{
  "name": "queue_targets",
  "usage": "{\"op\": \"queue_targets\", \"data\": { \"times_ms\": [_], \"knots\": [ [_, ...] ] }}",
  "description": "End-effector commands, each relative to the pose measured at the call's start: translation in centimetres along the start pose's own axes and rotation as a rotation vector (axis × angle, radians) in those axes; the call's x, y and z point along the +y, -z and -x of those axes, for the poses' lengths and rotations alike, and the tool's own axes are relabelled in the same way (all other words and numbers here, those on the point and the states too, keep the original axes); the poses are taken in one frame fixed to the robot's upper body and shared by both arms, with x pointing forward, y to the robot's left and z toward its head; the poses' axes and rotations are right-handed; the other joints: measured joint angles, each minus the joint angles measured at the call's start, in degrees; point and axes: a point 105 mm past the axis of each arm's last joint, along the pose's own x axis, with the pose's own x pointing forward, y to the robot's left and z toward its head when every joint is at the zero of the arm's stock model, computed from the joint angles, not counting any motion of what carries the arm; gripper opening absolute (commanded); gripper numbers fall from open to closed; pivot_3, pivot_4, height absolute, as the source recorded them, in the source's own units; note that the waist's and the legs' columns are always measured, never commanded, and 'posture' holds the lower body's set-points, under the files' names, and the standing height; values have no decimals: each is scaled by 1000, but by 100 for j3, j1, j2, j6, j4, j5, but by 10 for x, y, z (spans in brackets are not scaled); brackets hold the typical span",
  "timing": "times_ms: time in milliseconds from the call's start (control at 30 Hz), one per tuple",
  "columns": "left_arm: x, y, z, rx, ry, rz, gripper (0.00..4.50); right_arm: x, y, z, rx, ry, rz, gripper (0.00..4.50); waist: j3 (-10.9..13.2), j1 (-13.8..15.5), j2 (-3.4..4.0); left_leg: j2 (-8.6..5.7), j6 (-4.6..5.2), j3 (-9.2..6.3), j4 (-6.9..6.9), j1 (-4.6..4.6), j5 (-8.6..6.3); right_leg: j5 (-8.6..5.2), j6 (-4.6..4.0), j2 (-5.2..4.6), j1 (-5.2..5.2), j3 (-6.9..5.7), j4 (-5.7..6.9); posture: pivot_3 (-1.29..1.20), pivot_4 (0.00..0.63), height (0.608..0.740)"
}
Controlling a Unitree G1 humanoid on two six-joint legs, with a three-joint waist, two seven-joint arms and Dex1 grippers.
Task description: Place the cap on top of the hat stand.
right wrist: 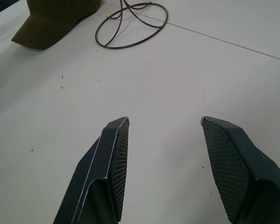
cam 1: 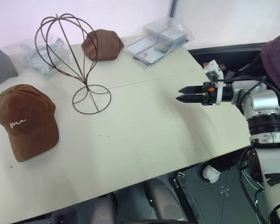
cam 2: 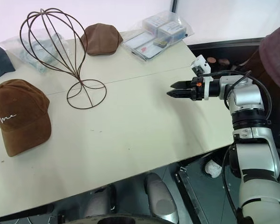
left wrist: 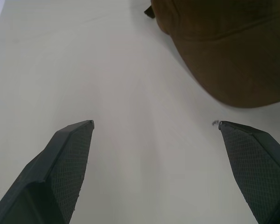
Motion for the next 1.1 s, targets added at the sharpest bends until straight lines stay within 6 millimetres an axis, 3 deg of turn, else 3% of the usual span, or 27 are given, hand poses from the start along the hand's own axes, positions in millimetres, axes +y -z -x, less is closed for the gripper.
{"op": "queue_targets", "data": {
  "times_ms": [33,567,767,1100],
  "knots": [
    [5,-11,0,-45,-22,-25,4500,-1,-17,5,-27,12,53,2497,0,-2,1,0,0,0,0,0,0,0,0,0,0,0,0,0,150,740],
    [7,-15,-3,-52,-25,-50,4500,-2,-15,4,-20,13,60,2497,0,8,1,0,0,0,-1,0,0,0,0,-1,1,0,0,0,150,740],
    [20,-21,-1,-82,-108,-120,4500,-2,-14,0,-14,6,67,2497,0,8,1,0,0,0,-1,0,0,0,-1,0,0,0,0,0,150,740],
    [26,-26,6,-86,-134,-161,4500,-2,-14,-7,-10,-14,73,2497,1,7,1,0,0,1,-1,0,0,1,-1,0,-1,0,1,0,150,740]
  ]
}}
